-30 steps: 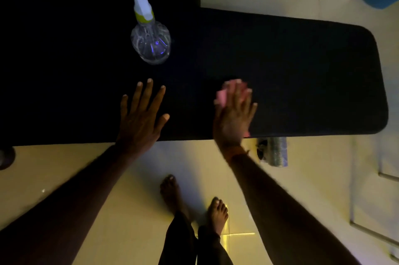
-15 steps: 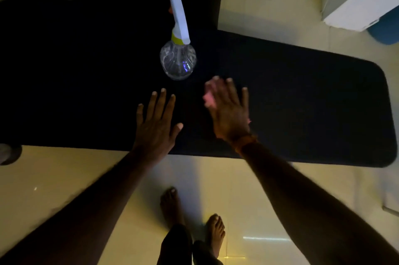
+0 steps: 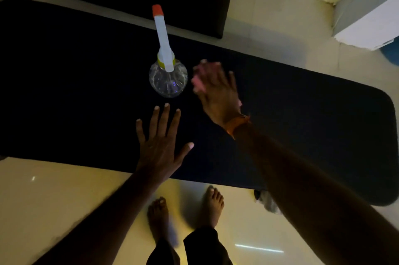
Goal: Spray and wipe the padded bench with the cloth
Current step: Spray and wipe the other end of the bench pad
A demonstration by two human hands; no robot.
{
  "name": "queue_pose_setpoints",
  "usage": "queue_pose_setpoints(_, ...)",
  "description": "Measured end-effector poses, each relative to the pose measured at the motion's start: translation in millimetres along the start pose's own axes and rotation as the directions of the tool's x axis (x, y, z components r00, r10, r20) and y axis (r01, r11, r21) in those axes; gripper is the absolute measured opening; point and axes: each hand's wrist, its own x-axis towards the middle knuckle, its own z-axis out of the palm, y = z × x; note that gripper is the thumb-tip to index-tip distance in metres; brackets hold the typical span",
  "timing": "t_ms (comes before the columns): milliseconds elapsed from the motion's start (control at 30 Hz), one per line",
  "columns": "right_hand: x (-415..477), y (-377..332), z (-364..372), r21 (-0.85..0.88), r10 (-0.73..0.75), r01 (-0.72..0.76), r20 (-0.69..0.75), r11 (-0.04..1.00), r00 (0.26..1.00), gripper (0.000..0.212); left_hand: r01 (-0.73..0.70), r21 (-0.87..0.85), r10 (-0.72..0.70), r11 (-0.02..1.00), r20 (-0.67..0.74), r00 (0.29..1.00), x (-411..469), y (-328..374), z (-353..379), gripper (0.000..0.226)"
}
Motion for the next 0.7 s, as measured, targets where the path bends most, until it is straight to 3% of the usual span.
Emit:
queue_pose_setpoints(33, 5, 6, -2, -0.019, -0.128, 0.128, 0.015, 0.992, 0.992, 0.063, 0.024, -0.004, -0.024, 1.0, 0.002, 1.0, 3, 4, -1, 0.09)
queue_pose_setpoints(67, 14, 21, -7, -0.03, -0.11, 0.109, -0.007, 0.994, 0.994, 0.063, 0.041, -0.008, -0.041, 0.999, 0.013, 0.999, 6, 8, -2, 0.09)
queue_pose_setpoints(100, 25, 36, -10, -0.015, 0.039, -0.04, -0.042, 0.999, 0.998, 0.063, 0.054, -0.013, -0.054, 0.998, 0.023, 0.998, 8, 12, -3, 0.091)
queue_pose_setpoints(167, 40, 50, -15, 0.082, 0.398, -0.393, -0.054, 0.916, 0.916, 0.064, 0.082, -0.023, -0.081, 0.996, 0.025, 0.996, 12, 17, -4, 0.092)
queue_pose_setpoints(200, 43, 43, -15, 0.096, 0.403, -0.398, -0.029, 0.912, 0.915, 0.064, 0.091, -0.024, -0.091, 0.996, 0.026, 0.996, 13, 20, -4, 0.093)
queue_pose_setpoints(233, 41, 30, -14, 0.064, 0.257, -0.256, -0.019, 0.965, 0.966, 0.064, 0.098, -0.022, -0.098, 0.995, 0.024, 0.995, 14, 22, -4, 0.092)
queue_pose_setpoints(267, 36, 22, -10, 0.021, 0.015, -0.015, 0.016, 1.0, 1.0, 0.063, 0.106, -0.019, -0.105, 0.994, 0.011, 0.994, 13, 23, -3, 0.091)
queue_pose_setpoints(300, 36, 22, -9, -0.013, -0.197, 0.198, 0.055, 0.98, 0.979, 0.063, 0.112, -0.018, -0.112, 0.994, -0.003, 0.994, 12, 23, -1, 0.091)
queue_pose_setpoints(333, 44, 32, -12, -0.024, -0.289, 0.291, 0.076, 0.956, 0.954, 0.063, 0.112, -0.02, -0.113, 0.993, -0.009, 0.994, 12, 24, 0, 0.09)
queue_pose_setpoints(367, 54, 42, -16, -0.013, -0.215, 0.217, 0.064, 0.976, 0.974, 0.063, 0.108, -0.023, -0.108, 0.994, -0.012, 0.994, 12, 24, 1, 0.09)
queue_pose_setpoints(400, 65, 50, -18, 0.027, -0.021, 0.02, 0.034, 0.999, 0.999, 0.063, 0.106, -0.027, -0.107, 0.994, -0.018, 0.994, 13, 24, 2, 0.091)
queue_pose_setpoints(433, 72, 49, -20, 0.072, 0.168, -0.167, -0.005, 0.983, 0.986, 0.063, 0.111, -0.03, -0.111, 0.993, -0.022, 0.994, 13, 23, 2, 0.091)
queue_pose_setpoints(467, 73, 39, -19, 0.108, 0.25, -0.248, -0.006, 0.963, 0.968, 0.064, 0.115, -0.03, -0.115, 0.993, -0.021, 0.993, 13, 23, 1, 0.091)
queue_pose_setpoints(500, 69, 22, -18, 0.084, 0.179, -0.179, 0.003, 0.98, 0.984, 0.064, 0.117, -0.026, -0.117, 0.993, -0.019, 0.993, 13, 24, 1, 0.091)
queue_pose_setpoints(533, 61, 9, -13, 0.035, 0.002, -0.003, 0.032, 0.999, 0.999, 0.063, 0.118, -0.023, -0.119, 0.993, -0.018, 0.993, 13, 25, 0, 0.091)
queue_pose_setpoints(567, 52, 4, -9, 0.002, -0.16, 0.16, 0.06, 0.987, 0.985, 0.063, 0.12, -0.026, -0.12, 0.992, -0.013, 0.993, 13, 25, -1, 0.09)
queue_pose_setpoints(600, 48, 10, -9, -0.013, -0.226, 0.228, 0.082, 0.974, 0.971, 0.062, 0.121, -0.035, -0.121, 0.992, -0.004, 0.993, 12, 26, -3, 0.091)
queue_pose_setpoints(633, 47, 22, -12, -0.021, -0.188, 0.19, 0.071, 0.982, 0.98, 0.061, 0.12, -0.046, -0.12, 0.992, 0.007, 0.993, 13, 25, -5, 0.091)
queue_pose_setpoints(700, 39, 47, -16, -0.013, 0.097, -0.097, 0.017, 0.995, 0.995, 0.06, 0.113, -0.07, -0.111, 0.991, 0.026, 0.993, 14, 23, -10, 0.093)
